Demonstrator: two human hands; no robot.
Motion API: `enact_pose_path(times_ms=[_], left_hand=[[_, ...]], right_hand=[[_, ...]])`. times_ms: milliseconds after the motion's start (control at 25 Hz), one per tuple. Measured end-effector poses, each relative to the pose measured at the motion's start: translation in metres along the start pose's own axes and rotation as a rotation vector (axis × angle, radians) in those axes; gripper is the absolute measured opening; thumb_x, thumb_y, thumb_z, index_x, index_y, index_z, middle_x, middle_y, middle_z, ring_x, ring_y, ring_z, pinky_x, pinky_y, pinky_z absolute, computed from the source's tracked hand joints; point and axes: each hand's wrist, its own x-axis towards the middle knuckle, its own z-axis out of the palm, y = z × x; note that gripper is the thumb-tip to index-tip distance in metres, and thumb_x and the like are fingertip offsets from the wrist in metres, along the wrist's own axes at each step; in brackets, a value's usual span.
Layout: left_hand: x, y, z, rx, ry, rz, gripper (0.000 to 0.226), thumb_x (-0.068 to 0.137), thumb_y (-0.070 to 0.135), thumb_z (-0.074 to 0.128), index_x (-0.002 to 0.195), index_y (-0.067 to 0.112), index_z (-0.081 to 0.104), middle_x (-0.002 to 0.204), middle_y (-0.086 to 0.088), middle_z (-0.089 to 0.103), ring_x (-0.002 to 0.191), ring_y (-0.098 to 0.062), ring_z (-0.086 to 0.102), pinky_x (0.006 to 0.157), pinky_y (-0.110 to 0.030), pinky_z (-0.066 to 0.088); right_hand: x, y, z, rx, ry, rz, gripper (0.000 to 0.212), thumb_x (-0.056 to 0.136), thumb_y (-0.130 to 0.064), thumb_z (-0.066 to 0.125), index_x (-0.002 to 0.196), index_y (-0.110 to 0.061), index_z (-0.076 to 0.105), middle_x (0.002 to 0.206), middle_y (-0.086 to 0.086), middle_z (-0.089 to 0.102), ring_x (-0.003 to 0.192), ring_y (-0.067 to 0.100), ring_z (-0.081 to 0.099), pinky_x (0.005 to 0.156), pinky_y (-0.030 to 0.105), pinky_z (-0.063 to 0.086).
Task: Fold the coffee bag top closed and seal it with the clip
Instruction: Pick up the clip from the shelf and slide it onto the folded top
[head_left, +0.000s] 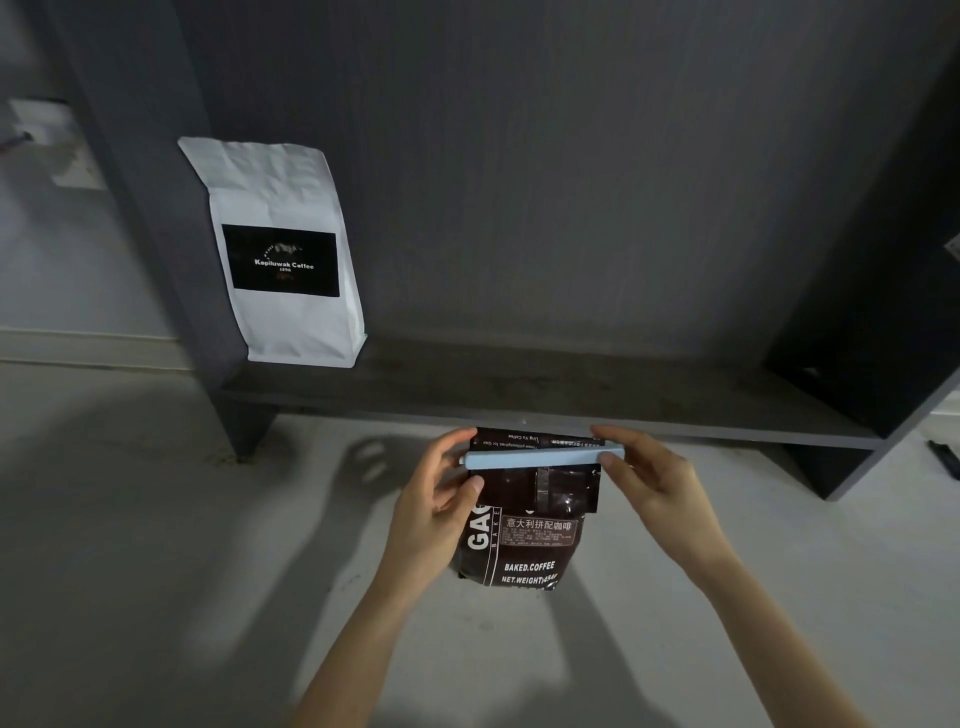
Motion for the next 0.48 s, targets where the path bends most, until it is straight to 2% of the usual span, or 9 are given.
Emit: enact_pose_path(times_ms=[80,200,240,320,400,480], left_hand=[[0.000,0.000,-0.001,-0.001,-0.001,-0.005,0.046,0.083,0.000,0.053,0.103,0.041,0.048,0.114,0.013,0.055,0.098,0.011,0.057,0.083,-0.007,0.047],[0.000,0.001,0.000,0.002,0.013,-0.010,0.047,0.083,-0.002,0.052,0.103,0.041,0.048,0.115,0.008,0.055,0.099,0.012,0.056,0.086,-0.007,0.047],[-0.001,0.002,0.001,0.011,0.021,-0.010,0.048,0.083,-0.002,0.052,0.103,0.041,0.048,0.114,0.008,0.056,0.098,0.012,0.056,0.085,-0.006,0.046],[-0.002,0.004,0.003,0.023,0.037,-0.018,0.050,0.083,-0.003,0.052,0.105,0.042,0.046,0.112,0.007,0.057,0.096,0.013,0.057,0.080,-0.004,0.046],[-0.002,0.004,0.003,0.018,0.057,-0.039,0.056,0.083,-0.001,0.053,0.116,0.042,0.038,0.106,0.006,0.059,0.090,0.014,0.058,0.074,-0.002,0.045],[-0.003,0.003,0.003,-0.025,0.056,-0.090,0.068,0.082,0.002,0.055,0.132,0.036,0.024,0.104,0.004,0.060,0.083,0.014,0.060,0.069,-0.001,0.045]], right_hand=[[0.000,0.002,0.005,0.002,0.004,0.006,0.030,0.086,-0.013,0.054,0.091,-0.042,0.056,0.094,0.033,0.062,0.092,0.042,0.057,0.078,0.034,0.049],[0.001,0.003,0.009,0.001,0.029,0.024,0.025,0.086,-0.012,0.053,0.096,-0.035,0.058,0.088,0.037,0.059,0.085,0.045,0.056,0.078,0.040,0.051],[0.001,0.003,0.010,0.008,0.042,0.029,0.024,0.087,-0.012,0.052,0.098,-0.031,0.059,0.079,0.033,0.058,0.077,0.041,0.056,0.074,0.032,0.053],[-0.001,0.003,0.013,0.030,0.068,0.022,0.022,0.087,-0.009,0.052,0.099,-0.025,0.059,0.066,0.017,0.051,0.066,0.020,0.053,0.060,0.012,0.046],[-0.002,0.003,0.015,0.057,0.090,0.034,0.021,0.086,-0.005,0.052,0.101,-0.016,0.061,0.060,0.006,0.050,0.057,0.003,0.051,0.056,0.005,0.042],[-0.003,0.003,0.016,0.070,0.100,0.043,0.021,0.086,-0.005,0.052,0.102,-0.015,0.061,0.062,0.006,0.054,0.058,0.002,0.052,0.058,0.004,0.043]])
